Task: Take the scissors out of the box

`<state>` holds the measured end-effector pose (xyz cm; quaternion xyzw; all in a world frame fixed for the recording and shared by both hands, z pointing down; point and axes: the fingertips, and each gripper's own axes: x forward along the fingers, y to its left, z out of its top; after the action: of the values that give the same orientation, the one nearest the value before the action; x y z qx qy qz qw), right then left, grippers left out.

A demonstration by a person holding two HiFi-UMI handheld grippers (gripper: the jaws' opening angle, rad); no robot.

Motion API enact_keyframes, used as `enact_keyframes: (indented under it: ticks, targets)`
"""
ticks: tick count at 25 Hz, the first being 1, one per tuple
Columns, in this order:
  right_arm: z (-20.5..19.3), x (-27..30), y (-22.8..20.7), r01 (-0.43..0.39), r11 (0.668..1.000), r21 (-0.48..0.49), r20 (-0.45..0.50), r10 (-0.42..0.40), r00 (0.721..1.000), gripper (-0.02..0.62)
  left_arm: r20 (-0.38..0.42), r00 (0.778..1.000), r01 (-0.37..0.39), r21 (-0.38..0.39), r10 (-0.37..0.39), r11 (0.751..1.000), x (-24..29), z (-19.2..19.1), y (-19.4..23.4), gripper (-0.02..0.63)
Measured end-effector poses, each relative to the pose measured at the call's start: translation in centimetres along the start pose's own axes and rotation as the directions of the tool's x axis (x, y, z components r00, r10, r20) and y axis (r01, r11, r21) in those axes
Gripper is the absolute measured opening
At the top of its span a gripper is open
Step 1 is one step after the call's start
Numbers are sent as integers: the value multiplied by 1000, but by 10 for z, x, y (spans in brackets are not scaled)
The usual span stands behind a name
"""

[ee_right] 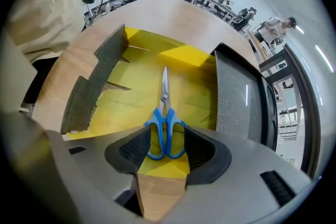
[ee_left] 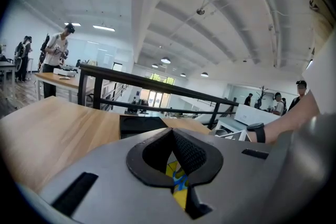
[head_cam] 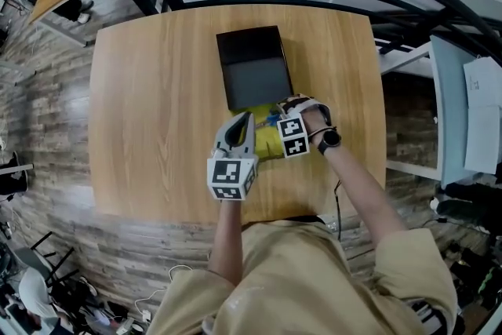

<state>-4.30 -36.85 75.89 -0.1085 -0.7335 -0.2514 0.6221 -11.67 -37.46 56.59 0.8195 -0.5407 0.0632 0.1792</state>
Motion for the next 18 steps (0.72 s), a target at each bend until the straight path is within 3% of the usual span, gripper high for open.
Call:
enact_keyframes:
  ticks: [8, 11, 13, 16, 18]
  targets:
    - [2, 5, 2, -62, 998, -28, -24, 61, 998, 175, 6, 999, -35, -13, 35, 999, -10, 1, 14, 11]
    - [4, 8, 7, -90, 995, -52, -68, 86, 994, 138, 7, 999, -44, -22, 44, 999, -13, -1, 18, 11]
    - [3, 10, 11, -115, 993, -13, -75, 114, 991, 95, 10, 999, -46, -24, 46, 999, -13, 0, 18, 11]
    - [2, 8, 8, -131, 984, 119, 14, 131, 991, 83, 14, 999, -45, -25, 45, 999, -16, 1, 18, 11]
    - [4, 4, 10, -120, 981, 151, 55, 113, 992, 83, 14, 999, -43, -23, 43, 999, -21, -1, 15, 12]
